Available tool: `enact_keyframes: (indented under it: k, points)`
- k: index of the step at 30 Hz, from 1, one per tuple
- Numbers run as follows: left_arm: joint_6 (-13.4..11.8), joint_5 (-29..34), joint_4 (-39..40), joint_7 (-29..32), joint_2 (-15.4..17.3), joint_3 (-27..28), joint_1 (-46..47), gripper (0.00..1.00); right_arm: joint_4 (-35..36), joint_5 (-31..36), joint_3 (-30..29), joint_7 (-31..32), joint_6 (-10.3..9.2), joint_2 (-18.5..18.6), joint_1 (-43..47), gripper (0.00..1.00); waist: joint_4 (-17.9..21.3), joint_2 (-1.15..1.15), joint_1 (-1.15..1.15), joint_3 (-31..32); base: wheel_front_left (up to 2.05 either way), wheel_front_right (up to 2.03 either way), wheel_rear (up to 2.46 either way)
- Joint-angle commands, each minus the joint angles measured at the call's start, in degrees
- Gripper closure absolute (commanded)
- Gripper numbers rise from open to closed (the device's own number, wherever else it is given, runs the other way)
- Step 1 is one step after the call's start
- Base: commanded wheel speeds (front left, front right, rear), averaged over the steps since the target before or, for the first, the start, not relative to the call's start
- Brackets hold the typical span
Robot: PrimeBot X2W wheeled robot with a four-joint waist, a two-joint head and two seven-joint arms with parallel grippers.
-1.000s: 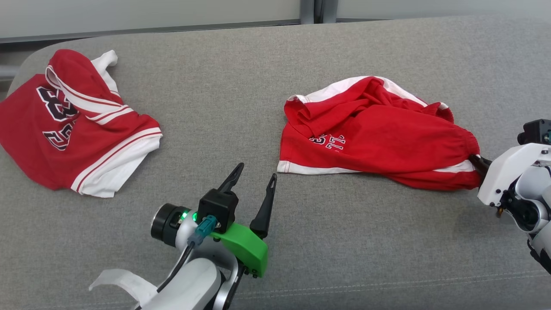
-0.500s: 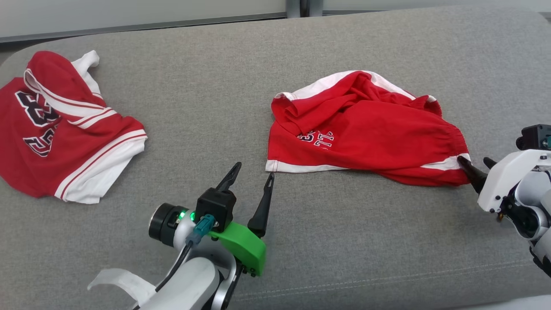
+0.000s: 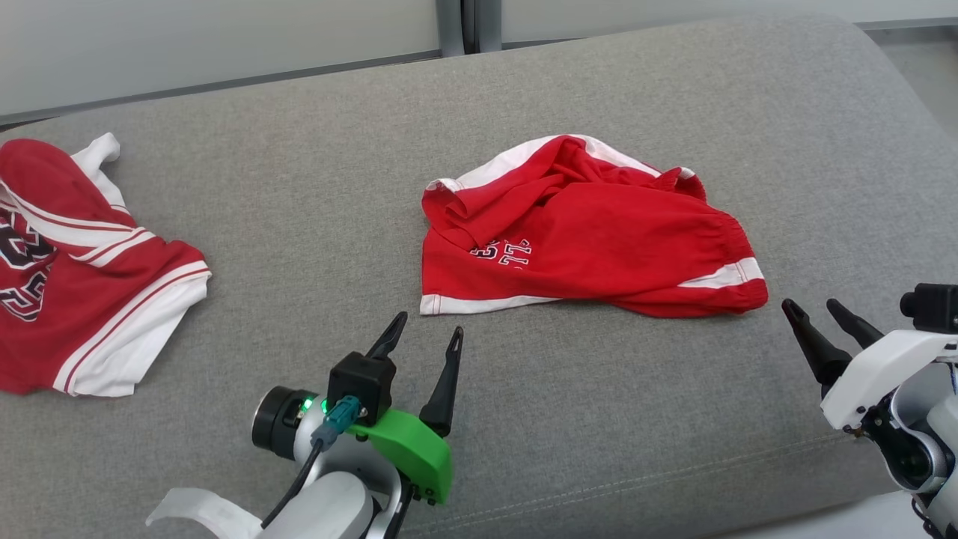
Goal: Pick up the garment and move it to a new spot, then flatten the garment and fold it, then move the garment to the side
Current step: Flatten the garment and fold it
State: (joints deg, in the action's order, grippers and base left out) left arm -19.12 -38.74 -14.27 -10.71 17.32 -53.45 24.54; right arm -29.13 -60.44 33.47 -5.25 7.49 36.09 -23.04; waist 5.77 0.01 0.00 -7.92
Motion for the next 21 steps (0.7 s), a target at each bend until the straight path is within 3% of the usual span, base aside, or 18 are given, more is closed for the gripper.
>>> enact_keyframes:
  k: [1, 12, 21]
  points:
    - [0.0, -0.3, -0.3, -0.5, 0.5, 0.4, -1.1, 0.00, 0.9, 0.7, -0.5, -1.2, 0.00, -0.5, 1.3, 0.00, 1.1, -0.01, 0.00, 1.0, 0.00, 0.00, 0.00]
    - [0.0, -3.3, -2.4, -2.5, 1.3, 2.5, -5.6, 0.00, 4.8, 11.4, -6.4, -4.2, 0.00, -6.4, 6.1, 0.00, 2.1, -0.01, 0.00, 6.4, 0.00, 0.00, 0.00]
    - [-2.4, -5.7, 0.4, -4.0, 5.0, 7.6, -11.7, 0.00, 9.7, 25.6, -14.2, -1.7, 0.00, -13.4, 9.3, 0.00, 1.4, -0.01, 0.00, 9.5, 0.00, 0.00, 0.00]
